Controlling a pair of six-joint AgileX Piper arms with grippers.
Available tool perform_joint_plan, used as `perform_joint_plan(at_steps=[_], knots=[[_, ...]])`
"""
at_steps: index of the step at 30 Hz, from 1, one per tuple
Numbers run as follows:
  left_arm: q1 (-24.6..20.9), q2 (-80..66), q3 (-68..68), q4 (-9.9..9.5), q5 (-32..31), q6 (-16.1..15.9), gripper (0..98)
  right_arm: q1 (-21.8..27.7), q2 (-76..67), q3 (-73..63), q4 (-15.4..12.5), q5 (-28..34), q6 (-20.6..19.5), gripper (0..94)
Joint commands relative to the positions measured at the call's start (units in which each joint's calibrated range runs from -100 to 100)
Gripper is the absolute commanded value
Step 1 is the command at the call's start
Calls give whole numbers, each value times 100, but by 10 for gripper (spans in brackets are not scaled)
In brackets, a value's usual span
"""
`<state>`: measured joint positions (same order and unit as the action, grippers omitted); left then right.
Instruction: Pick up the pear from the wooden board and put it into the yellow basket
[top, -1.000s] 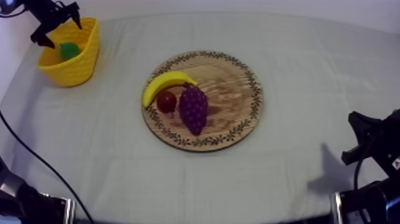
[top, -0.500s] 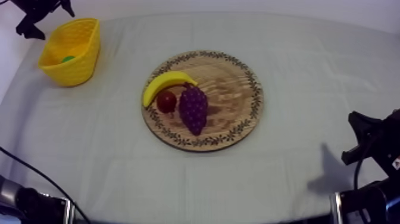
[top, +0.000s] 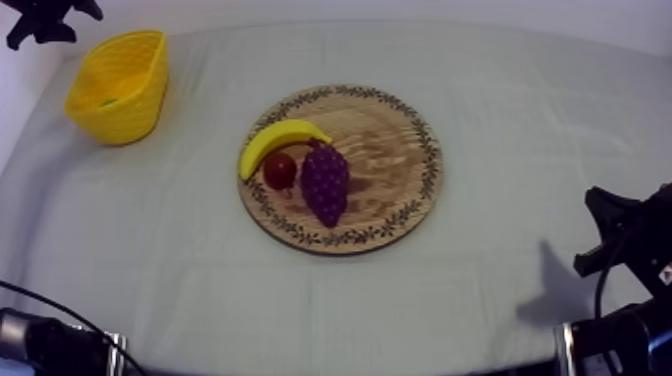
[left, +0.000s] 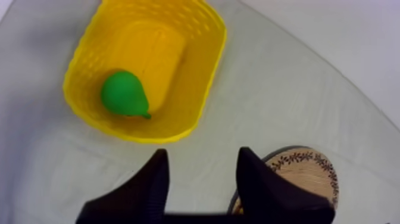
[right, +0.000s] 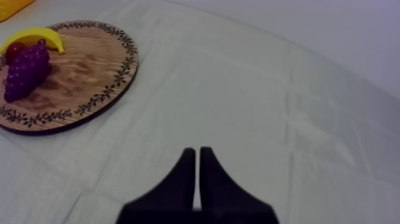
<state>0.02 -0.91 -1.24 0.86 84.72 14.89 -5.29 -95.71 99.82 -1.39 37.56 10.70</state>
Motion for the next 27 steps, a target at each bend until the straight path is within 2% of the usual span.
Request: perform_joint_plan(at_steps=[1, 7, 10, 14, 16, 22, 27], knots=[[1, -205, 243, 29, -243, -43, 346, 1, -4, -5, -1, 2, 2, 4], [-26, -846, 1187, 74, -998, -223, 177, 1, -4, -5, -1, 2, 2, 4], [-40, -1254, 1792, 64, -1460, -312, 128, 1, -4, -5, -1, 2, 2, 4], [-21, -1865, 2670, -47, -2181, -410, 77, 1, -4, -5, -1, 2, 2, 4], [19, -2171, 3061, -102, -2484, -570, 38, 1, -4, -5, -1, 2, 2, 4], [121, -3025, 3995, -283, -3034, -960, 5, 1, -4, -5, -1, 2, 2, 4], [115, -3692, 4663, -474, -3175, -894, 1, 1, -4, -5, -1, 2, 2, 4]])
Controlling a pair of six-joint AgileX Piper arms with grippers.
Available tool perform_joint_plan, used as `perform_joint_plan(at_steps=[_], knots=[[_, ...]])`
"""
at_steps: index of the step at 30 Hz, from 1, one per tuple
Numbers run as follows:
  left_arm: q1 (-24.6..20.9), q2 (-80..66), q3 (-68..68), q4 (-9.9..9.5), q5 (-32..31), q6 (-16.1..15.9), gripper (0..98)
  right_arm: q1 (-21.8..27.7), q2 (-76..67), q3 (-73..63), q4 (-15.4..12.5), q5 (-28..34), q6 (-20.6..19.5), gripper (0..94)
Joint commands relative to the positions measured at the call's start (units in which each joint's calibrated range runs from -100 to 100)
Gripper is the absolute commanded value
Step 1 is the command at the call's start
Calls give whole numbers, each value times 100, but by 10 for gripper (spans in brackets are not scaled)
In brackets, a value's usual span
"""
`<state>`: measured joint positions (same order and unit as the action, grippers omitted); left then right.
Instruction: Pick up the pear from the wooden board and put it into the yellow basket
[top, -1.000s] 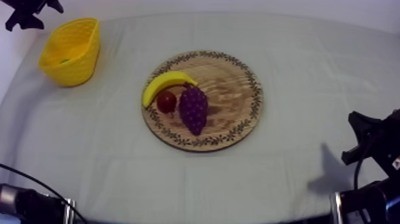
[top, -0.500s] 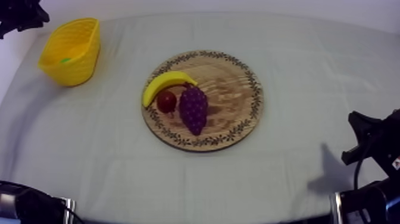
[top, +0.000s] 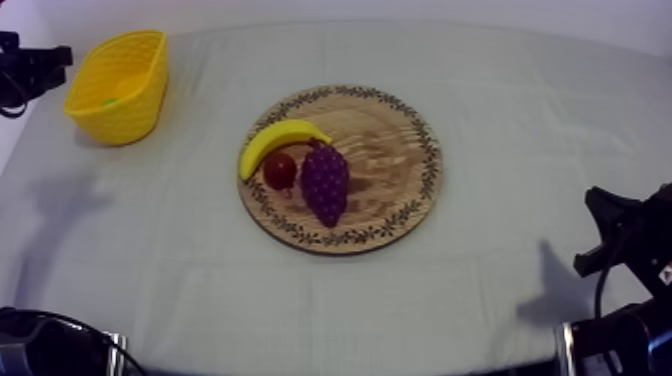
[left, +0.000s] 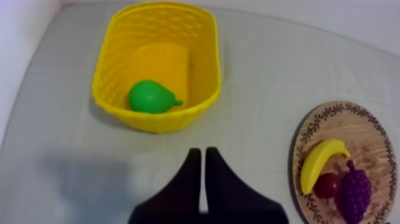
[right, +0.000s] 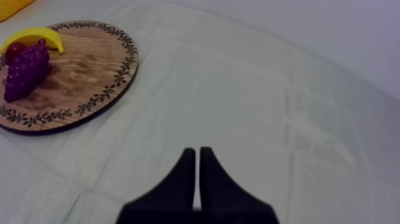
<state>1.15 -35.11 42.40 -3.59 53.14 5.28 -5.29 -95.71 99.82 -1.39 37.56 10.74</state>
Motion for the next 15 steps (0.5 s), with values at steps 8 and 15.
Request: perform_joint_plan(at_steps=[8, 15], knots=[[25, -1506, 1408, -100, -152, -33, 0, 1, -4, -5, -1, 2, -3, 4], [81, -2815, 2735, -121, -403, -519, 0, 1, -4, -5, -1, 2, -2, 4]])
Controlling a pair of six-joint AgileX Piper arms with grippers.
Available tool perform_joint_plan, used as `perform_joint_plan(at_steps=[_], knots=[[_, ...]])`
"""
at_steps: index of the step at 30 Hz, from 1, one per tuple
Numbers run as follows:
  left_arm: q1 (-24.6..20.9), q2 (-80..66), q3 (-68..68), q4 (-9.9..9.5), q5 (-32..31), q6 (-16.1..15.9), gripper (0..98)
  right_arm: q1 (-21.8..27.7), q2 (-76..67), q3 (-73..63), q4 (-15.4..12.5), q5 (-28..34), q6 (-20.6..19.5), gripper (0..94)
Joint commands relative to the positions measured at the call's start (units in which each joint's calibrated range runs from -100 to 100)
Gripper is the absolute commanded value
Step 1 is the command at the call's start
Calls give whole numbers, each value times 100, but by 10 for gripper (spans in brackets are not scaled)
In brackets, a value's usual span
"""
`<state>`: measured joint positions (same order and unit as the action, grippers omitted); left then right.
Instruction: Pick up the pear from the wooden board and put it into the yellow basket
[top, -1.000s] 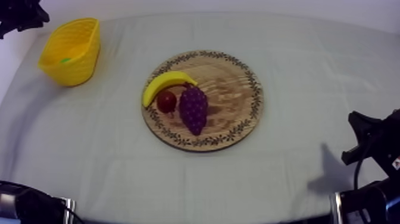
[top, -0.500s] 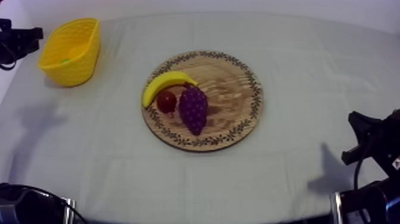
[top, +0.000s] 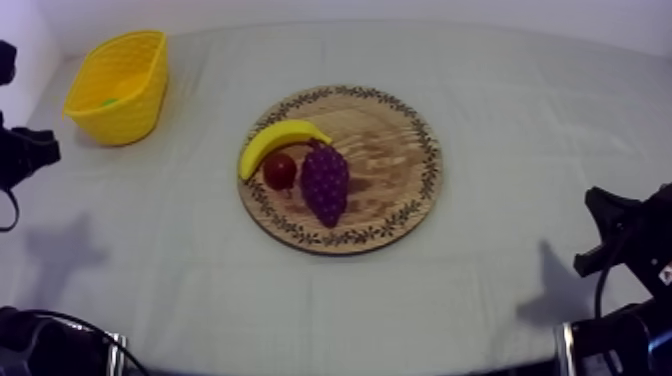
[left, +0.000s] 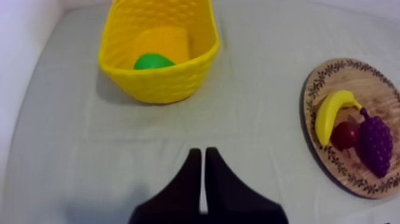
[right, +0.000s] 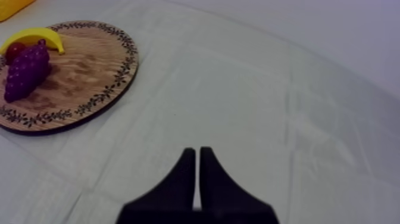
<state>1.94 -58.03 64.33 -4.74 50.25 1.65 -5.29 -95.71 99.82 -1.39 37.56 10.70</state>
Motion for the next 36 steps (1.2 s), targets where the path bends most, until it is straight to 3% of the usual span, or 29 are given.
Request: perform_joint_plan(at_steps=[1, 6, 14, 22, 25, 28, 32, 36], knots=[[14, -726, 780, -4, -228, -196, 0, 1, -4, -5, -1, 2, 2, 4], [116, -1631, 1849, 54, -620, -330, 0, 1, -4, -5, -1, 2, 2, 4], [180, -2906, 2653, 461, -449, -753, 0, 1, -4, -5, -1, 2, 3, 4], [235, -3915, 2936, 593, -369, -824, 0, 1, -4, -5, -1, 2, 2, 4], [260, -4100, 3093, 520, -603, -545, 0, 1, -4, -5, -1, 2, 1, 4], [265, -4164, 3316, 361, -1102, 94, 0, 6, -4, -5, -1, 2, 3, 4], [266, -4189, 3490, 286, -1675, 767, 0, 8, -4, -5, -1, 2, 3, 4], [266, -4195, 3532, 268, -1813, 993, 0, 8, -4, -5, -1, 2, 2, 4]])
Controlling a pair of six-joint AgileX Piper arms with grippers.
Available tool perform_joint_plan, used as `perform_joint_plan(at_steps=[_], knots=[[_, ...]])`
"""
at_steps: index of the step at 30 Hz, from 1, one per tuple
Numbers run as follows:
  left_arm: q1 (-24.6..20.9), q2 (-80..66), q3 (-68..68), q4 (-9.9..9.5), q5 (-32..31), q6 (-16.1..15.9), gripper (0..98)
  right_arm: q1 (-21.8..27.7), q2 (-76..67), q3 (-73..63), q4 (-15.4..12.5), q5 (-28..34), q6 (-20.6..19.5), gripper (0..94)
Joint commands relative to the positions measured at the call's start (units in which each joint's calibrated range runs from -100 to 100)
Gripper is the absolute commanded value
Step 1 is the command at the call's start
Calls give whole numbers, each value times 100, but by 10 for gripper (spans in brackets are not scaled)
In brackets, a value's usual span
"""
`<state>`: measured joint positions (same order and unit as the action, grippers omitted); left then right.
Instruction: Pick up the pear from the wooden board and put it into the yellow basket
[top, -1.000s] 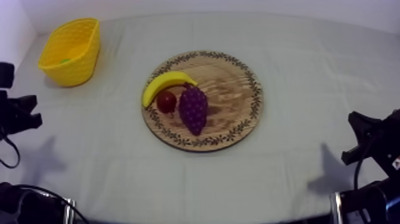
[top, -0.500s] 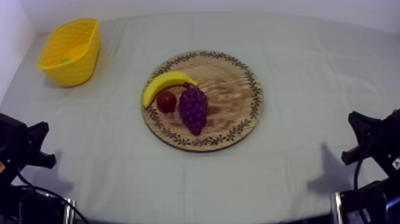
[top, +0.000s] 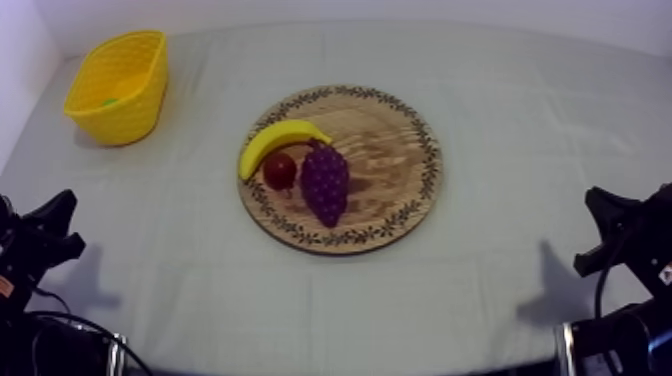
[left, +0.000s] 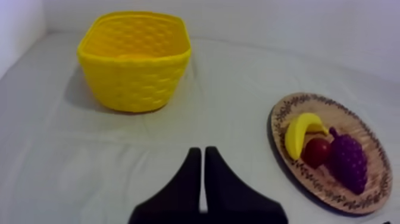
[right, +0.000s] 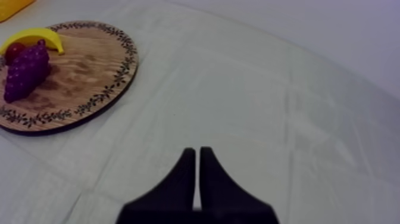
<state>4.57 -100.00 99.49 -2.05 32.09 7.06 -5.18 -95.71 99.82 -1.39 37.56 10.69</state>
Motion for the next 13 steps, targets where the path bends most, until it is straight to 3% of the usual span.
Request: perform_joint_plan(at_steps=[1, 13], knots=[[2, 1, 19, -3, -10, 458, 0, -2, -4, -5, -1, 2, 5, 4], [2, 0, 28, -7, -40, 413, 0, -2, -4, -5, -1, 2, 4, 4]])
